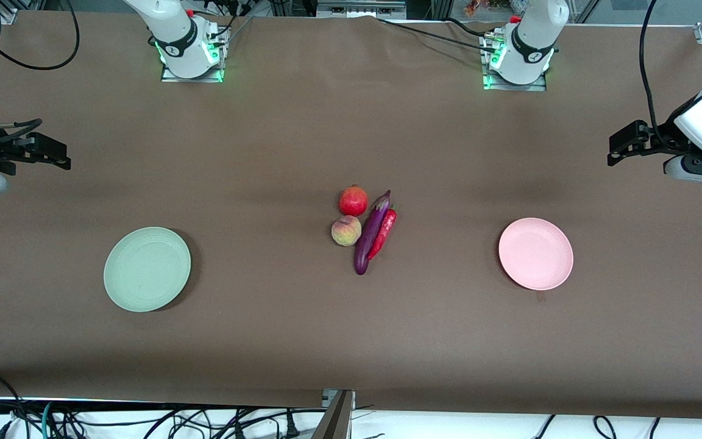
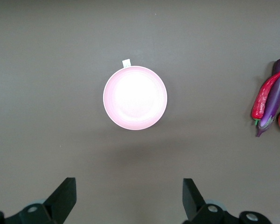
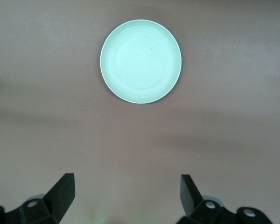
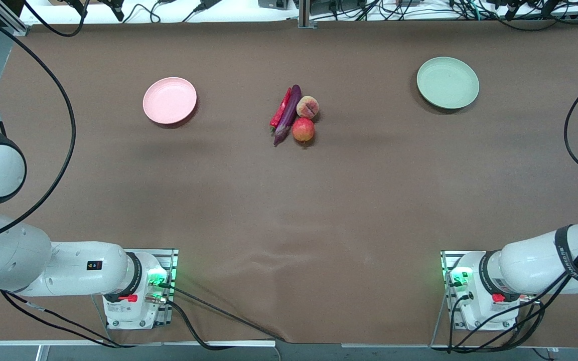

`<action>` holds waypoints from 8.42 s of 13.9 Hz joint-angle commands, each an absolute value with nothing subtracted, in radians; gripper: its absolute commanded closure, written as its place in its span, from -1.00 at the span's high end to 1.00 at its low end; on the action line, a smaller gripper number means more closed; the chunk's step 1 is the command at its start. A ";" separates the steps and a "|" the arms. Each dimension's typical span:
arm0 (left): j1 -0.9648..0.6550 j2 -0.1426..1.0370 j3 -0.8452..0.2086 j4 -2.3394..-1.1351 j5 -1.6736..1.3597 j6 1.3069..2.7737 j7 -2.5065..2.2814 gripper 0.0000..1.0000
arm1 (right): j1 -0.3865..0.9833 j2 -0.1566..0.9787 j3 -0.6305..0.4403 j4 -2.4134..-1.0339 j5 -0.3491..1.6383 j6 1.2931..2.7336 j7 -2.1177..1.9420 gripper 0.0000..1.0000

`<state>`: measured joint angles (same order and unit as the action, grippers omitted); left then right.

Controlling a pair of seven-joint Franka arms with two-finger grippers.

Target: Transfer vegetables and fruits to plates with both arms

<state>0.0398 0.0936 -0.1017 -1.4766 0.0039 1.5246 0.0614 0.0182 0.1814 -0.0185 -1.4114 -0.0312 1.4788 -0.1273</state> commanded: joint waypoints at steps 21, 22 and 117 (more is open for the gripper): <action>0.038 0.090 -0.107 -1.460 0.029 1.513 0.064 1.00 | 0.009 0.206 -0.014 -1.414 -0.008 1.494 -0.118 1.00; 0.038 0.089 -0.107 -1.460 0.029 1.513 0.064 1.00 | 0.009 0.206 -0.014 -1.414 -0.006 1.494 -0.118 1.00; -0.475 0.799 -0.127 -1.526 -0.183 2.266 -0.509 1.00 | 0.035 0.732 -0.032 -1.447 -0.038 2.104 -0.089 -0.37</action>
<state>-0.4393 0.7697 -0.1464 -1.5482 -0.1790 2.2441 -0.4953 0.0639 0.7312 -0.0487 -1.4412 -0.0056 2.0766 -0.0844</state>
